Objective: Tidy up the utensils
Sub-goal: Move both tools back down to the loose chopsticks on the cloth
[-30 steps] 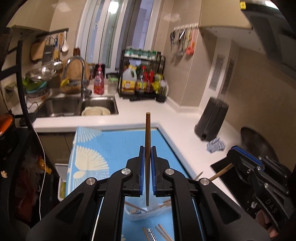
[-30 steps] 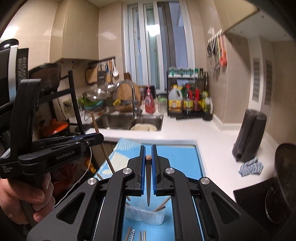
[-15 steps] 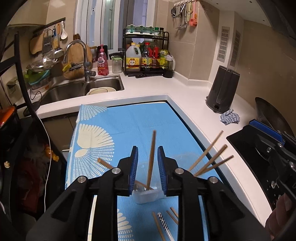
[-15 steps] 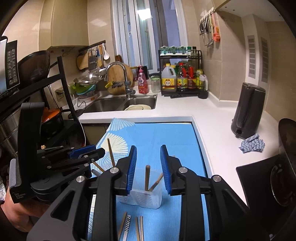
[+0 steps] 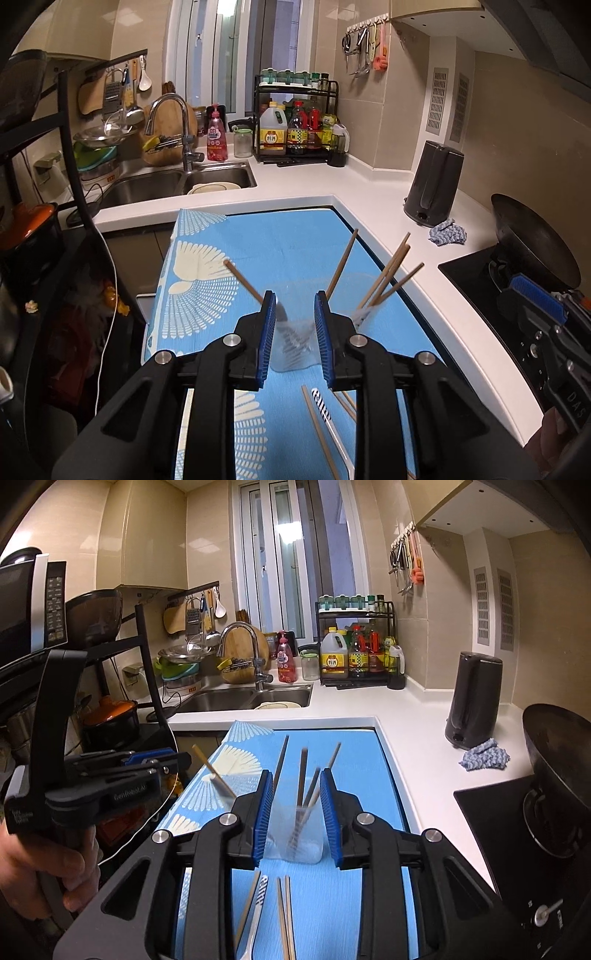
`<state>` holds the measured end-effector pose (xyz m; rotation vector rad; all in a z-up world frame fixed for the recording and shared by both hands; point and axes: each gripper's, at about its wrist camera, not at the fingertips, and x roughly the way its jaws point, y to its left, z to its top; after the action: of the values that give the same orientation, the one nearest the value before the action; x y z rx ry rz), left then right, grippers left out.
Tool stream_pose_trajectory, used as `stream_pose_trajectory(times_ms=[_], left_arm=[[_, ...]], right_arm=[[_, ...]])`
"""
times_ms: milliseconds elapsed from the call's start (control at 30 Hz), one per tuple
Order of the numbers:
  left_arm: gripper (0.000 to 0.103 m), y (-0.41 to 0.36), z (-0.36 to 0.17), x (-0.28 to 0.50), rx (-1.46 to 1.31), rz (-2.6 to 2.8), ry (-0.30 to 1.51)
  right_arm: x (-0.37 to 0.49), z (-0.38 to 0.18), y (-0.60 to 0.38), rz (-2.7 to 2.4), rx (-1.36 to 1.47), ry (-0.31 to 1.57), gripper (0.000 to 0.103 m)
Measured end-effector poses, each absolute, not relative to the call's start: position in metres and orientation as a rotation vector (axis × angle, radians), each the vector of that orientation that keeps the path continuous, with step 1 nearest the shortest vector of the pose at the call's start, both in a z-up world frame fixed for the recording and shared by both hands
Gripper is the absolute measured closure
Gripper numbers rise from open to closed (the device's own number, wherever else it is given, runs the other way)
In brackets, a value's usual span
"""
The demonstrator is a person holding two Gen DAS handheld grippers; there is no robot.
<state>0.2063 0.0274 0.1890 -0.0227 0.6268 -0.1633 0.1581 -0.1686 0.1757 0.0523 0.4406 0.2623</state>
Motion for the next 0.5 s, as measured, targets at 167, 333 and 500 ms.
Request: stream_pose_trajectory(times_ms=[167, 333, 500], left_arm=[[0.081, 0.034, 0.175, 0.192, -0.038, -0.163, 0.640], [0.081, 0.046, 0.153, 0.172, -0.053, -0.166, 0.664], [0.081, 0.062, 0.113, 0.153, -0.115, -0.161, 0.718]], right_arm=[[0.139, 0.154, -0.170, 0.265, 0.058, 0.455, 0.076], [0.126, 0.124, -0.176, 0.269, 0.050, 0.489, 0.076], [0.116, 0.083, -0.186, 0.246, 0.073, 0.555, 0.076]])
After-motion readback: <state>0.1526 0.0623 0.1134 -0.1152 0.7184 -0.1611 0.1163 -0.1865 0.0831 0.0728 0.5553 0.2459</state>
